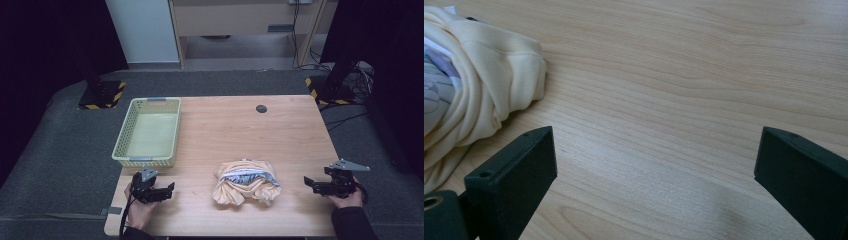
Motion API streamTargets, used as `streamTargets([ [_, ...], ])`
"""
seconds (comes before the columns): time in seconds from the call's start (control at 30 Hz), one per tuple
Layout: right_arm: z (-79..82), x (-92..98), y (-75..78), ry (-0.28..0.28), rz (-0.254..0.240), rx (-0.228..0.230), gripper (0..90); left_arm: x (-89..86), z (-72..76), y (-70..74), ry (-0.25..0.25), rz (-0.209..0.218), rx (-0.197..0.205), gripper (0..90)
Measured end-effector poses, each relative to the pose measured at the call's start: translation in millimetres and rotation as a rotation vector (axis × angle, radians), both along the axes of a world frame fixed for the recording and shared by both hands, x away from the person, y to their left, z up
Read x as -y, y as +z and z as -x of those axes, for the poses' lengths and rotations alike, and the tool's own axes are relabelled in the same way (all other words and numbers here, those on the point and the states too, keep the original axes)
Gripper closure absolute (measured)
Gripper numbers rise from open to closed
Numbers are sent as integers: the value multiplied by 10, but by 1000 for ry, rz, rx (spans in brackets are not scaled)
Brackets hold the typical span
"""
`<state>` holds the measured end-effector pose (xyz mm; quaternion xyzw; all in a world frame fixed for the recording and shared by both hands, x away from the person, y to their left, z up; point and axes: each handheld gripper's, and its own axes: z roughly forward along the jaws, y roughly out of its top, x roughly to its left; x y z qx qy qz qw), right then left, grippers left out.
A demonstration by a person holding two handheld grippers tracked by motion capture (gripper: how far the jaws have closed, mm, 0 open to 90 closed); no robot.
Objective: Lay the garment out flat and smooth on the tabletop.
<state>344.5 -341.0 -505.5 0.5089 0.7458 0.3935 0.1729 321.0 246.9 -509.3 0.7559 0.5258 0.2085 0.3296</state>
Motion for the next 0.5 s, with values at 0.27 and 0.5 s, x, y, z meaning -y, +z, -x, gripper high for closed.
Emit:
streamTargets([
  [0.27,19,-70,82,23,-8,7,36,33,31,132,-3,36,38,94],
  [0.5,0,-85,140,34,-21,24,42,89,5,188,-3,76,52,93],
])
